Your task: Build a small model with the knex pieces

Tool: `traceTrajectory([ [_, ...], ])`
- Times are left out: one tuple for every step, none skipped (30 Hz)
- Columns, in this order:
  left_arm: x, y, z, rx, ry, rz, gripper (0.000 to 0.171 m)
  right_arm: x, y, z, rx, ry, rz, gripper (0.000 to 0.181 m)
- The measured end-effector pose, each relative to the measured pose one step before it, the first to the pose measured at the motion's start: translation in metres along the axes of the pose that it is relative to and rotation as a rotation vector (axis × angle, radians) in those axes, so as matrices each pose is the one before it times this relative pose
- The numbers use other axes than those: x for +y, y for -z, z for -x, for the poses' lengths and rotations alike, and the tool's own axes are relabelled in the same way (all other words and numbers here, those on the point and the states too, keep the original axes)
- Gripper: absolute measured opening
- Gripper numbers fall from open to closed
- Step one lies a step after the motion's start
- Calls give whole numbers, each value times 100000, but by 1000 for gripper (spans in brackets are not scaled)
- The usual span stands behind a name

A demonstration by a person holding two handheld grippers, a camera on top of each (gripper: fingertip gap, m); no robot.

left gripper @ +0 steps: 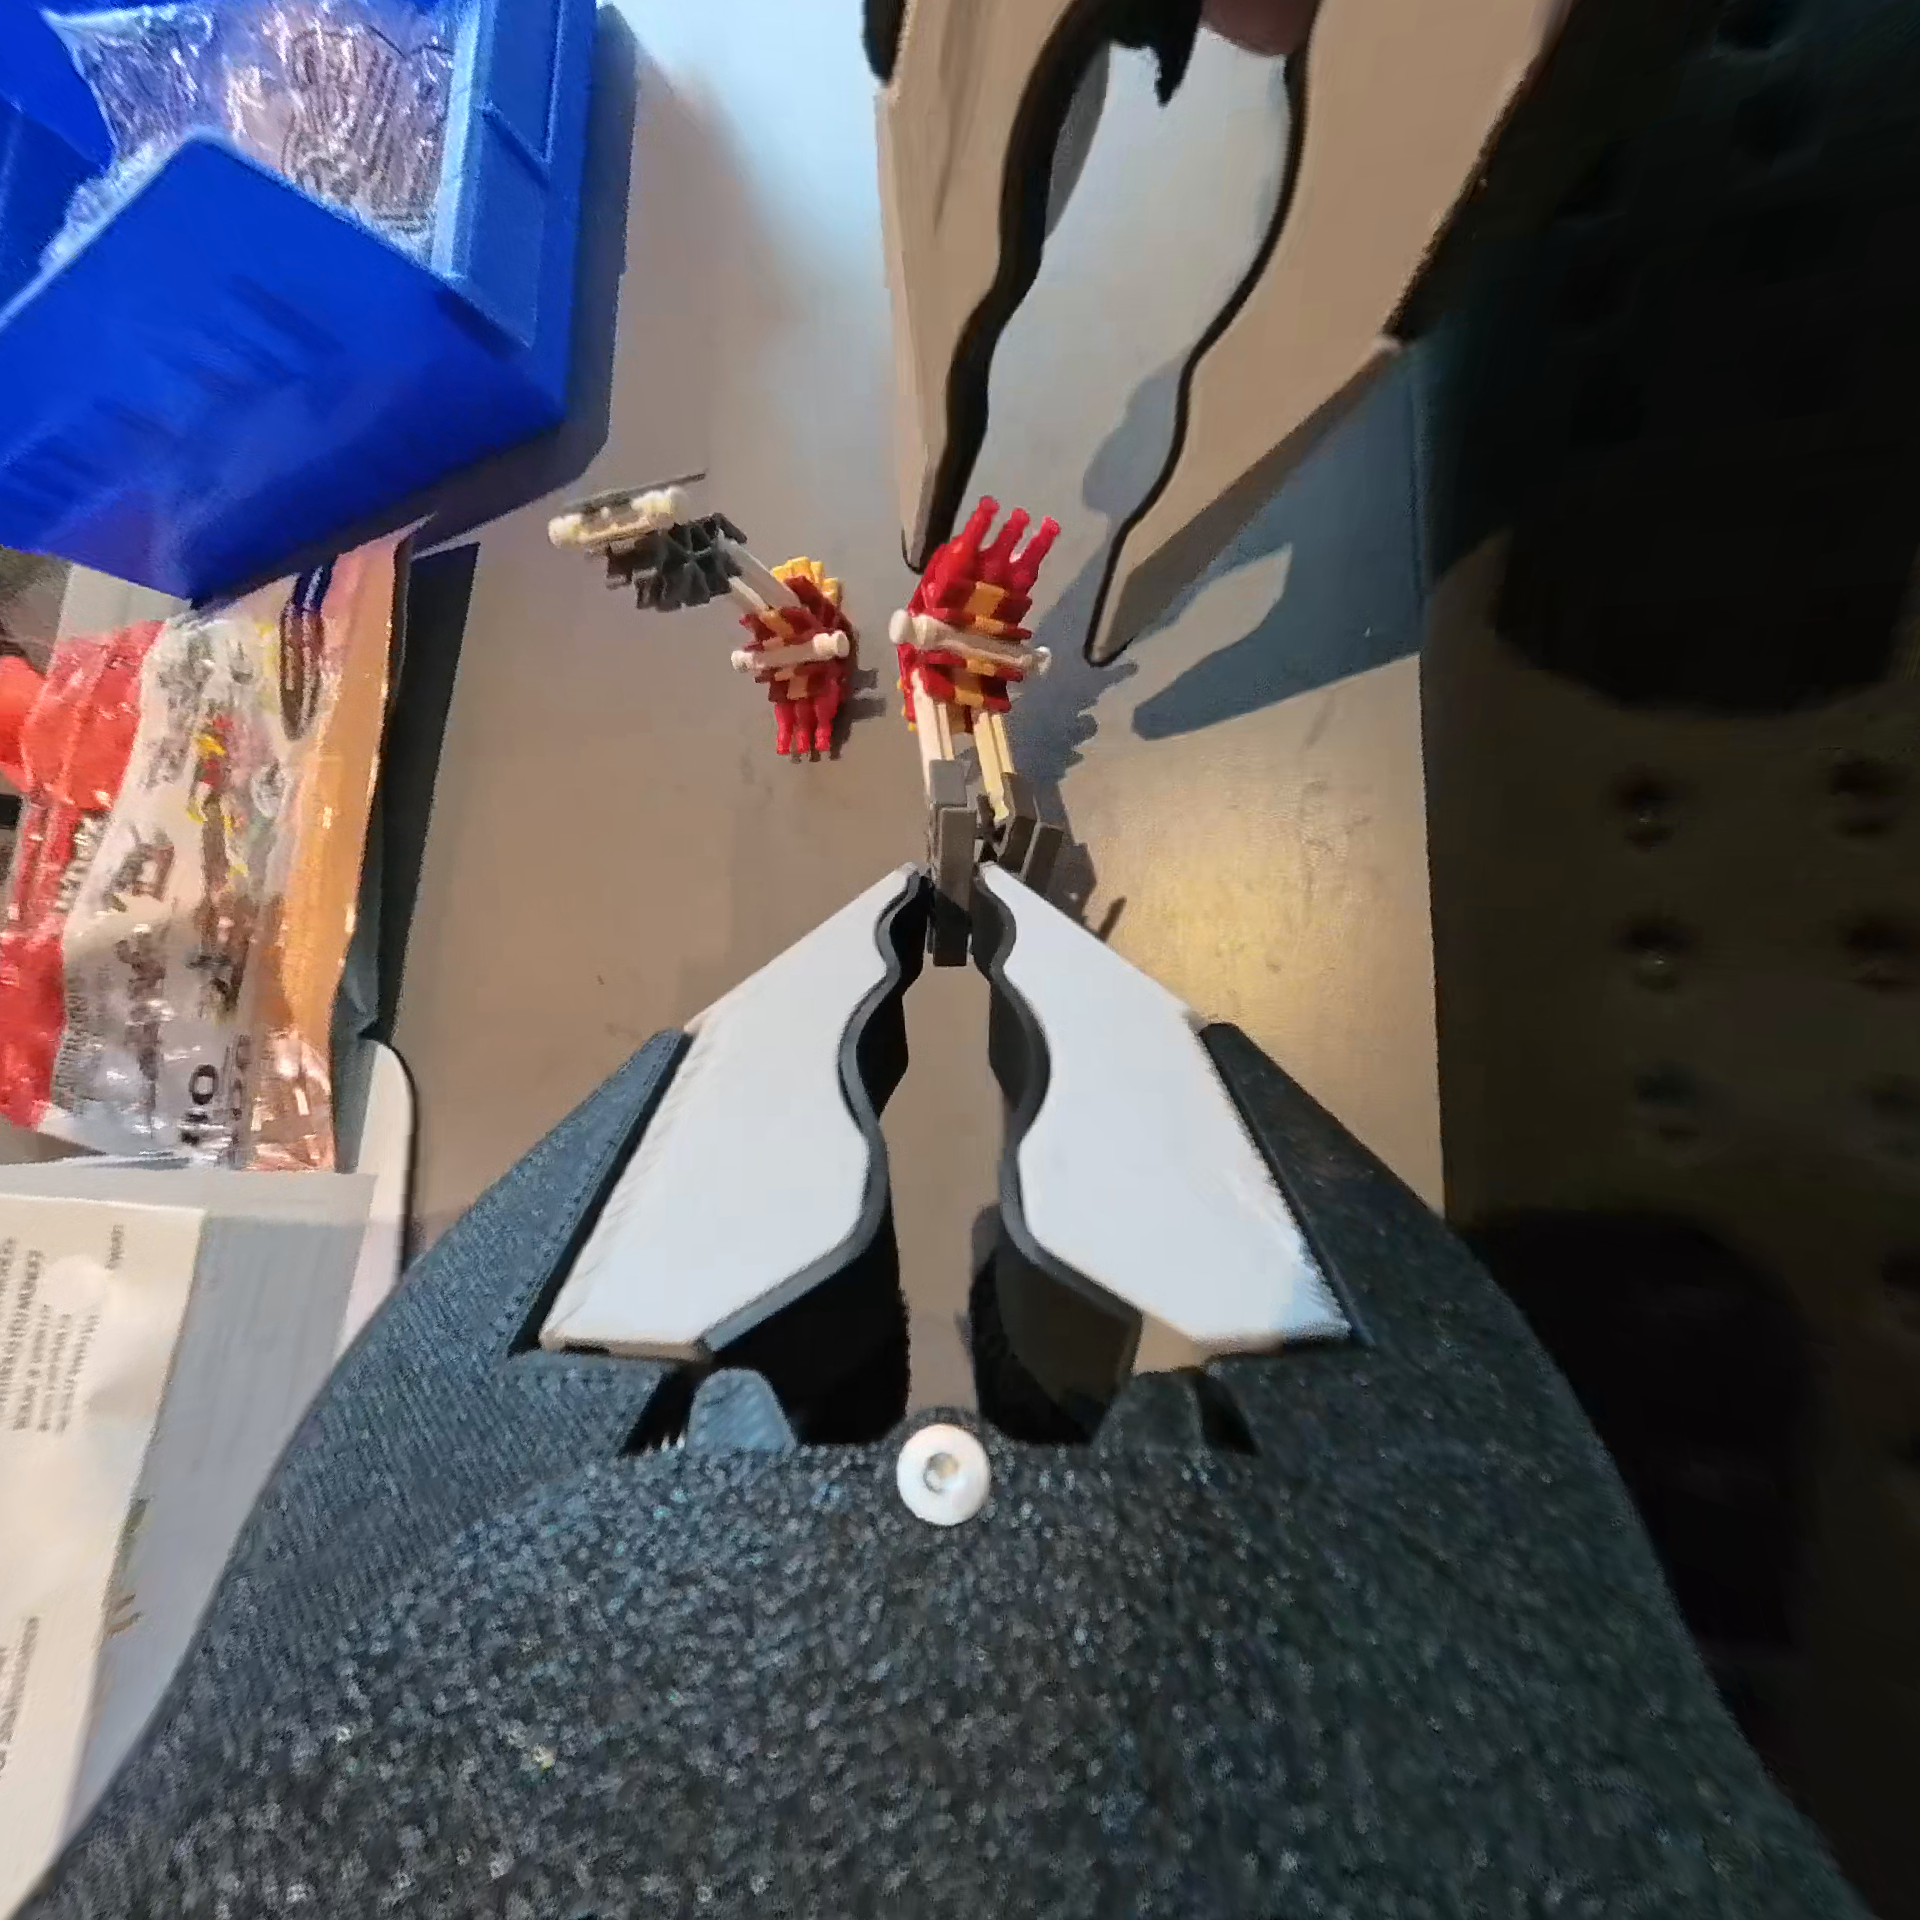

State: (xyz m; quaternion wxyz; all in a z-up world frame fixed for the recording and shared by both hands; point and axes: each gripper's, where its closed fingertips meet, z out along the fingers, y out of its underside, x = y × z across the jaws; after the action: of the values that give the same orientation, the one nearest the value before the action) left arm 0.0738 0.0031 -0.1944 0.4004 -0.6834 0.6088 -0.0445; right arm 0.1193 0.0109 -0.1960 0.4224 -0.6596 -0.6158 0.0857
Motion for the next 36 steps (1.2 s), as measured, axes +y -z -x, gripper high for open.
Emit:
traceTrajectory([
  [-200,48,97,-855,-1567,427,7,-44,-12,-113,-1131,-5664,-808,34],
  [-200,-10,-4,238,-335,170,7,130,-128,-43,-1506,-4805,155,34],
  [-141,-53,-71,799,196,273,7,-43,-66,-237,121,-3870,-1112,31],
  [-107,-25,125,-478,-120,82,7,-57,-45,-347,541,-3954,-1369,28],
  [-149,20,197,-837,79,-527,7,89,-83,-108,-1224,-3756,-323,28],
  [-131,28,-11,457,385,-601,7,93,-32,-49,-1501,-2366,-46,27],
  [-100,23,16,-261,-742,-368,7,-28,37,-43,-1066,-1379,-490,27],
  [-59,69,28,-1238,-2584,-38,7,-63,65,-10,-1180,-949,-491,25],
  [133,45,-70,-761,-3191,1474,7,0,81,166,-2458,-322,-322,22],
  [79,62,-221,-244,-4461,1287,7,63,61,272,-3351,-121,-87,22],
  [-47,104,-126,-1338,-5682,1068,6,29,36,155,-2883,-1017,-401,22],
  [-61,85,-126,-1044,-4788,1552,6,52,7,129,-2742,-1212,-362,22],
  [-117,76,-155,-317,-3712,1335,6,144,-20,105,-2268,-535,121,22],
  [-132,69,-91,-738,-4489,1107,6,108,-44,42,-1761,-778,126,21],
  [35,40,-24,-890,-5020,1951,6,30,-51,77,-1969,-1321,-214,21],
  [83,21,-12,-458,-4725,2085,6,29,-55,102,-1922,-945,-84,21],
  [28,8,-57,70,-4468,1431,6,106,-58,91,-1884,-605,470,21],
  [32,-11,-12,-250,-4794,1331,6,88,-53,55,-1814,-1119,449,21],
  [74,-34,53,-123,-2983,1415,6,19,-49,-8,-1677,-1757,32,21],
  [-23,-15,62,508,-967,406,7,-2,-27,-50,-1087,-1084,-106,21],
  [-62,31,61,817,114,-423,7,9,5,-37,-856,-410,-185,21],
  [-9,9,154,225,829,-559,7,-93,51,-101,-344,-556,-886,21],
  [58,4,229,-444,1588,-274,8,-211,104,-78,-482,-1216,-1607,21],
  [57,26,244,-904,1912,-487,15,-248,157,13,-1116,-1213,-1814,21],
  [51,132,254,-908,2447,-823,21,-292,192,25,-990,-988,-2148,21],
  [-73,282,251,-261,3892,-2136,24,-326,191,92,-1195,-1119,-2163,20],
  [-145,393,288,160,5068,-2832,27,-276,154,153,-1400,-868,-1867,20],
  [-139,424,428,-776,4478,-2850,30,-245,117,176,-1333,-568,-1586,20],
  [-152,433,440,-1151,3648,-2673,35,-166,82,143,-982,-404,-1073,20],
  [-92,356,237,36,3365,-1895,39,-128,59,117,-821,-388,-759,20],
  [-77,292,212,-29,2812,-1505,41,-125,41,81,-552,-173,-648,20],
  [-145,261,286,-932,2055,-1792,41,-95,42,24,-93,54,-406,20],
  [-240,230,176,-462,2151,-2307,41,-72,52,-9,184,244,-276,20],
  [-289,197,118,-769,1047,-2278,40,-123,86,35,-122,-441,-635,19],
  [-306,208,192,-2112,-1065,-2232,39,-150,113,45,-283,-838,-954,19],
  [-180,153,142,-1600,-529,-1174,39,-157,153,75,-372,-602,-1068,19],
])
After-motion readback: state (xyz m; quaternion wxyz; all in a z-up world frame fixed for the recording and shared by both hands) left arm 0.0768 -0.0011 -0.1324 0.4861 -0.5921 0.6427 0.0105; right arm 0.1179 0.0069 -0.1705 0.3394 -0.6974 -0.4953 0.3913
